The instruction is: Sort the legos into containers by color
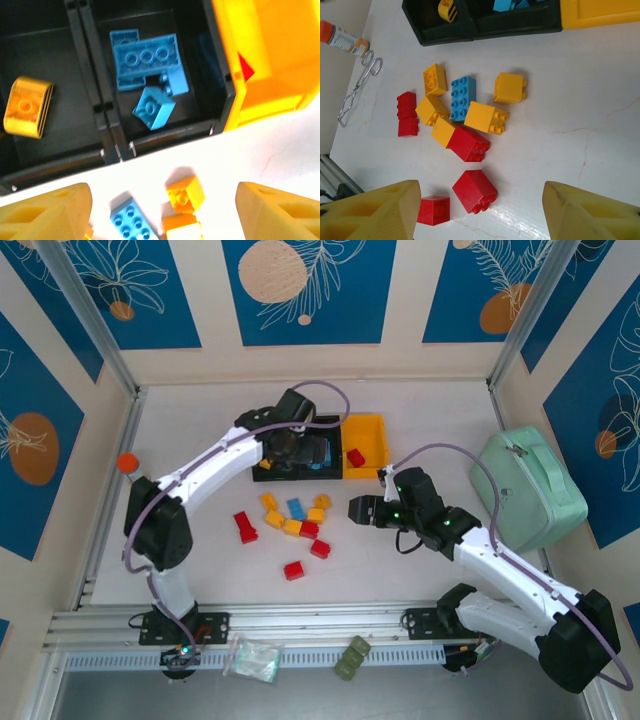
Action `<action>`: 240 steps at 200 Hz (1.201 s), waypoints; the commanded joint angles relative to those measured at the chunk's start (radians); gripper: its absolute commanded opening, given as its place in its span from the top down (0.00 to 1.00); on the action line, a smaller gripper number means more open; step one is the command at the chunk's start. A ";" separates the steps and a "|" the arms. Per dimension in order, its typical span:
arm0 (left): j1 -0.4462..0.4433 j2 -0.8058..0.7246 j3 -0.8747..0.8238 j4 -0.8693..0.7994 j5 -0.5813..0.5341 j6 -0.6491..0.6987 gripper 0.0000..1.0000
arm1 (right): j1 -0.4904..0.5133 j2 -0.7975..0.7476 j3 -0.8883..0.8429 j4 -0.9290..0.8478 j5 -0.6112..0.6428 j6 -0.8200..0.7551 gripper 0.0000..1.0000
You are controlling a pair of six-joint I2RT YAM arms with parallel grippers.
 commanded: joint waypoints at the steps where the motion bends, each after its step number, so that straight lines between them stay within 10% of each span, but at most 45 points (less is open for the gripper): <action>1: -0.004 -0.073 -0.115 0.043 -0.003 -0.037 0.27 | 0.019 -0.003 -0.008 0.003 -0.021 0.000 0.35; 59: -0.019 -0.103 -0.332 0.144 -0.029 -0.163 0.28 | 0.086 0.060 0.020 0.011 0.014 -0.023 0.35; 240: -0.073 0.148 -0.295 0.142 -0.064 -0.275 0.48 | 0.077 0.017 -0.036 0.018 0.026 -0.017 0.35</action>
